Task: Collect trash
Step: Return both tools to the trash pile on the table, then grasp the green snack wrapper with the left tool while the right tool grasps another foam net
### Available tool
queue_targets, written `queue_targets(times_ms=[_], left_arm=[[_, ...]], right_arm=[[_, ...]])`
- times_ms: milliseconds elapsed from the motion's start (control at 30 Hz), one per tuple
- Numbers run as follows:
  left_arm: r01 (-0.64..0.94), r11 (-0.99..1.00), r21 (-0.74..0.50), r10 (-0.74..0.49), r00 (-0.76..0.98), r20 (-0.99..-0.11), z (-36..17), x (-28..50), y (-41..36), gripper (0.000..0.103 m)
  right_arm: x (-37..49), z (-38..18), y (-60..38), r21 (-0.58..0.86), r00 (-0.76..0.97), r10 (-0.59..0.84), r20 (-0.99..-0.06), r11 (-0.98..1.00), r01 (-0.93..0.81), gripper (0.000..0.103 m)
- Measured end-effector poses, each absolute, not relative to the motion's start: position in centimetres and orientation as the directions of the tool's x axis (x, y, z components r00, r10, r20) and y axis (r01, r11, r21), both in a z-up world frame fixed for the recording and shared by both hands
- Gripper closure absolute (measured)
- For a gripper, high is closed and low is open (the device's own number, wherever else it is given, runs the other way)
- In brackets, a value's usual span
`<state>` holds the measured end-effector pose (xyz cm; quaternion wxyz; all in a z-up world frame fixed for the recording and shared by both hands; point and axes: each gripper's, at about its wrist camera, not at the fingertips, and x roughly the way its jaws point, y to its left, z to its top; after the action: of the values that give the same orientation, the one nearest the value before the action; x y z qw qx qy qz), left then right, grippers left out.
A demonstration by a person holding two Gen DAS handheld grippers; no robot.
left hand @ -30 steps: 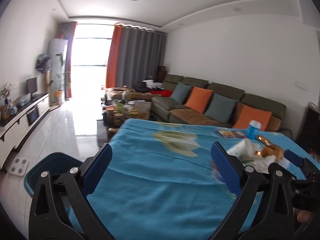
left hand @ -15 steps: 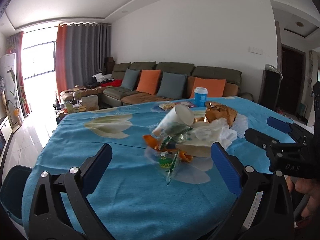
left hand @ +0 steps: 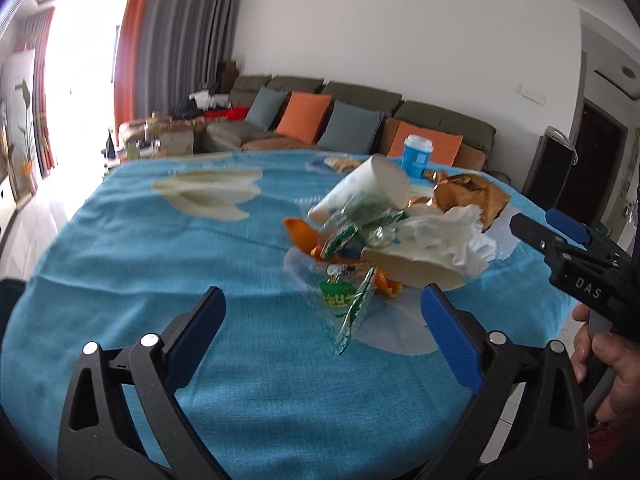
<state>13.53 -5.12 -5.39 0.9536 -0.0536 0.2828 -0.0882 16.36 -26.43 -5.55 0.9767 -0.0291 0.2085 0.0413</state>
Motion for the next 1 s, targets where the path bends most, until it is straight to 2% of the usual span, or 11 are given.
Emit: queue_targets(times_ms=[167,300,367,433,500,533,567,700,833,1000], left_arm=[[0.137,0.975,-0.177,-0.216,0.787,-0.579,-6.7,15.7,-5.3,0.019],[0.147,0.974,-0.174,-0.223,0.763,-0.607,-7.6,17.2,-5.8,0.027],[0.151,0.973,-0.173,-0.227,0.749,-0.623,-8.0,17.7,-6.1,0.037],[0.156,0.972,-0.176,-0.234,0.737,-0.634,-8.4,18.3,-6.4,0.047],[0.154,0.973,-0.171,-0.228,0.741,-0.632,-8.5,18.5,-6.5,0.051],[0.157,0.973,-0.171,-0.23,0.74,-0.632,-8.6,18.6,-6.5,0.058],[0.154,0.974,-0.166,-0.225,0.739,-0.635,-8.6,18.7,-6.5,0.063],[0.151,0.974,-0.171,-0.226,0.744,-0.629,-8.6,18.6,-6.3,0.071],[0.161,0.972,-0.171,-0.233,0.756,-0.612,-8.2,18.0,-6.1,0.084],[0.157,0.969,-0.191,-0.241,0.772,-0.588,-7.6,17.3,-5.3,0.089]], right_arm=[[17.6,-6.2,-27.0,-0.079,0.893,0.049,-0.446,0.992,-0.095,0.039],[18.3,-6.6,-27.1,-0.099,0.882,0.049,-0.469,0.989,-0.108,0.057],[18.6,-6.8,-27.2,-0.105,0.875,0.052,-0.481,0.988,-0.116,0.067],[18.8,-6.9,-27.2,-0.103,0.871,0.056,-0.489,0.987,-0.121,0.082],[18.9,-6.9,-27.4,-0.097,0.867,0.059,-0.495,0.988,-0.123,0.089],[18.8,-7.0,-27.5,-0.093,0.866,0.059,-0.497,0.988,-0.121,0.093],[18.8,-7.0,-27.7,-0.089,0.866,0.058,-0.497,0.989,-0.117,0.093],[18.6,-6.9,-28.3,-0.071,0.87,0.053,-0.491,0.992,-0.101,0.095],[18.0,-6.4,-28.7,-0.066,0.881,0.037,-0.472,0.995,-0.077,0.095],[17.8,-4.9,-28.9,-0.076,0.903,0.015,-0.43,0.996,-0.053,0.095]])
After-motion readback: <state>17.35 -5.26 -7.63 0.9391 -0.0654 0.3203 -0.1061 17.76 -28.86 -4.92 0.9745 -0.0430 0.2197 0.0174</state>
